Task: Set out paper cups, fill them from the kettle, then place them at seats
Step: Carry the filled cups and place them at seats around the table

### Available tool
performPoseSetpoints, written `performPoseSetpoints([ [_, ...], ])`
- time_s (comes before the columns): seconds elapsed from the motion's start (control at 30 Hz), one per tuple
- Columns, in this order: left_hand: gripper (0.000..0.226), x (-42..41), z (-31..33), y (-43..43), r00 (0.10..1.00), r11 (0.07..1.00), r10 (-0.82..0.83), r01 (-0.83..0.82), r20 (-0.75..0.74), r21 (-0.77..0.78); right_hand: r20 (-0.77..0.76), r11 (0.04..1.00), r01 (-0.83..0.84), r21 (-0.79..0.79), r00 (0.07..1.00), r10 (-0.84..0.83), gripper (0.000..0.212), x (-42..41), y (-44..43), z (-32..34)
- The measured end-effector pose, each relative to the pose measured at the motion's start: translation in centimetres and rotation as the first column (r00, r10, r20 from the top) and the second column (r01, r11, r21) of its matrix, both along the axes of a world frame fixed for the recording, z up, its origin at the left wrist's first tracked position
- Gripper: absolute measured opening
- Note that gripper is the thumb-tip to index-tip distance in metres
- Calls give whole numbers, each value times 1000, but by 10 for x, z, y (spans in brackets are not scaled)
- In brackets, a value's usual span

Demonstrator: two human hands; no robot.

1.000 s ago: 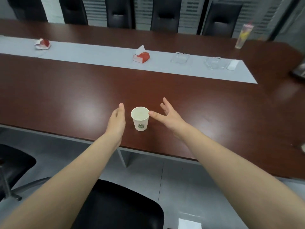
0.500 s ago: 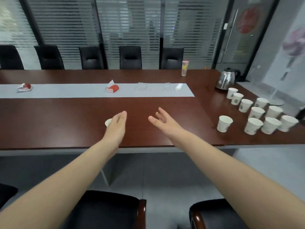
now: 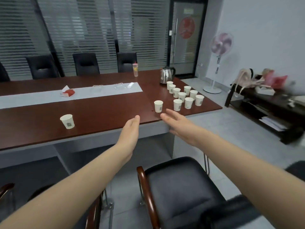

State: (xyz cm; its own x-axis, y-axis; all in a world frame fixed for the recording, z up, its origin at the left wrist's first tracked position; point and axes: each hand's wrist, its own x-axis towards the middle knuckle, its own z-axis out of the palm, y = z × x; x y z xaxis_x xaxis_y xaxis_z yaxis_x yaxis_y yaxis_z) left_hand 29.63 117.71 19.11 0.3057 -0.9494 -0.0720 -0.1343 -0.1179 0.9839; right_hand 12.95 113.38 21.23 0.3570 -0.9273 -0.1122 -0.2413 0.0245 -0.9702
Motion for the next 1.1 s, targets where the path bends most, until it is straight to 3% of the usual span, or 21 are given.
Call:
performPoseSetpoints([
  [0.37,49,-163,29,-2,950,948,-306,300,-56,-103,5,965,259,-30,966,-259,66,-163,75,32],
  [0.67,43,-274,29,-13,864,860,-503,498,-23,-108,45,918,396,-16,918,-395,63,-260,63,20],
  [1.1,47,-389,35,-127,895,889,-446,442,-3,-121,117,938,345,21,931,-346,56,-369,-77,9],
])
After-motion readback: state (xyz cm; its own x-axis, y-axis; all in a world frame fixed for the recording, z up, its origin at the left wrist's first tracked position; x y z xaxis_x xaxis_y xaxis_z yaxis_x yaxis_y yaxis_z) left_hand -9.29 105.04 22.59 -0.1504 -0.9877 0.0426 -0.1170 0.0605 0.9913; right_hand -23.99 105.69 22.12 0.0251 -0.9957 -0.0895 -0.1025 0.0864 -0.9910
